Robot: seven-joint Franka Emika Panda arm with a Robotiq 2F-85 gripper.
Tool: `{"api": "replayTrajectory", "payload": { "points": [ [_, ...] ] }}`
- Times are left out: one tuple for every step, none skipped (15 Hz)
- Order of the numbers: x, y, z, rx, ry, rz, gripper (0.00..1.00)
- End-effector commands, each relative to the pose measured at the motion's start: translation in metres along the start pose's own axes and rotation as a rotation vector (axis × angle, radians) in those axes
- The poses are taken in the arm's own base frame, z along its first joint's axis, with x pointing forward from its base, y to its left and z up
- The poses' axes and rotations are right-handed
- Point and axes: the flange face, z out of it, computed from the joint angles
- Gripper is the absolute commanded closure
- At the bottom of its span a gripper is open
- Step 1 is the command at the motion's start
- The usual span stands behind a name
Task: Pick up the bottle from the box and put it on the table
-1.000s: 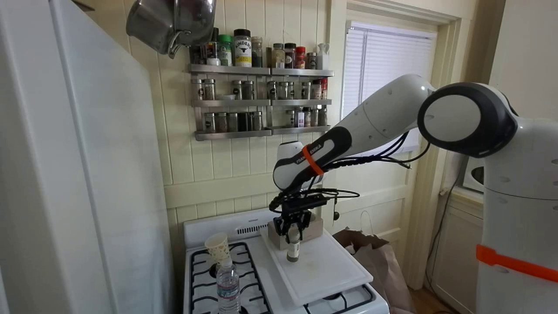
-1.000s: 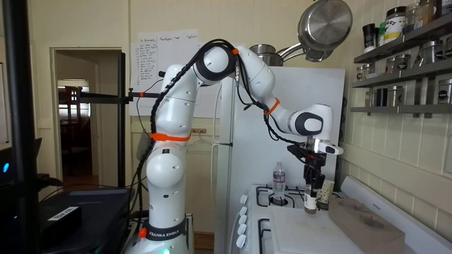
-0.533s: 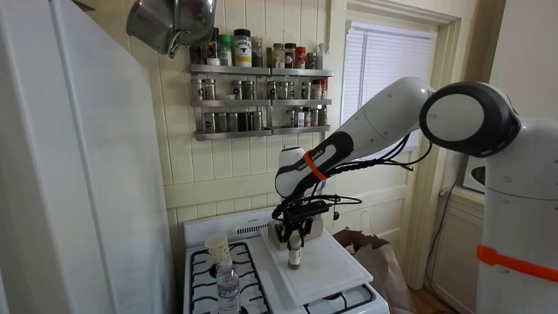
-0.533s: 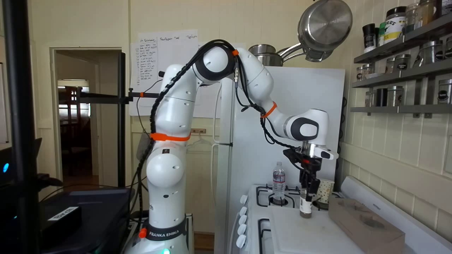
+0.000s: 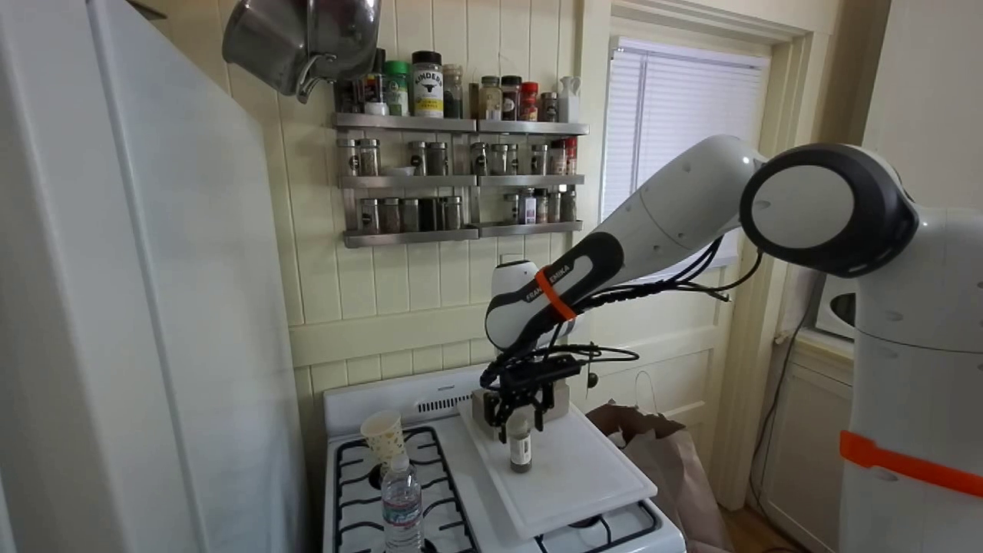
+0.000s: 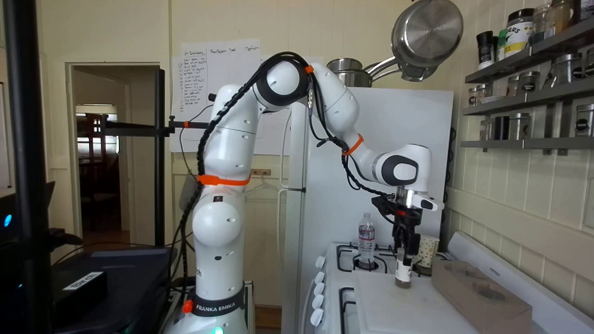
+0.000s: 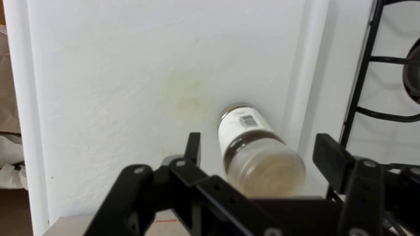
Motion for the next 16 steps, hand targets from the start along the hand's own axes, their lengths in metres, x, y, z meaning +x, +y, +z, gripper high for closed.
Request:
{"api": "replayTrajectory", "payload": {
  "points": [
    [-0.010, 0.002, -0.004, 0.004, 0.010, 0.021, 0.00],
    [-0.011, 0.003, -0.006, 0.005, 0.016, 0.021, 0.00],
    [-0.010, 0.005, -0.009, 0.005, 0.031, 0.020, 0.00],
    [-0.009, 0.007, -0.012, 0.001, 0.041, 0.022, 0.00],
    [-0.009, 0.008, -0.020, -0.021, 0.047, 0.027, 0.00],
    [-0.009, 0.009, -0.025, -0.036, 0.058, 0.031, 0.00],
    [-0.010, 0.008, -0.033, -0.068, 0.061, 0.051, 0.00],
    [-0.011, 0.008, -0.039, -0.094, 0.062, 0.053, 0.00],
    [-0.012, 0.005, -0.044, -0.120, 0.065, 0.045, 0.00],
    [-0.011, 0.000, -0.049, -0.137, 0.061, 0.019, 0.00],
    [-0.009, -0.009, -0.050, -0.164, 0.043, 0.003, 0.00],
    [-0.009, -0.018, -0.051, -0.194, 0.025, -0.021, 0.00],
    [-0.009, -0.025, -0.054, -0.214, 0.006, -0.042, 0.00],
    [-0.009, -0.032, -0.056, -0.239, -0.014, -0.052, 0.00],
    [-0.008, -0.037, -0.057, -0.278, -0.035, -0.044, 0.00],
    [-0.007, -0.040, -0.059, -0.318, -0.048, -0.019, 0.00]
  ]
}}
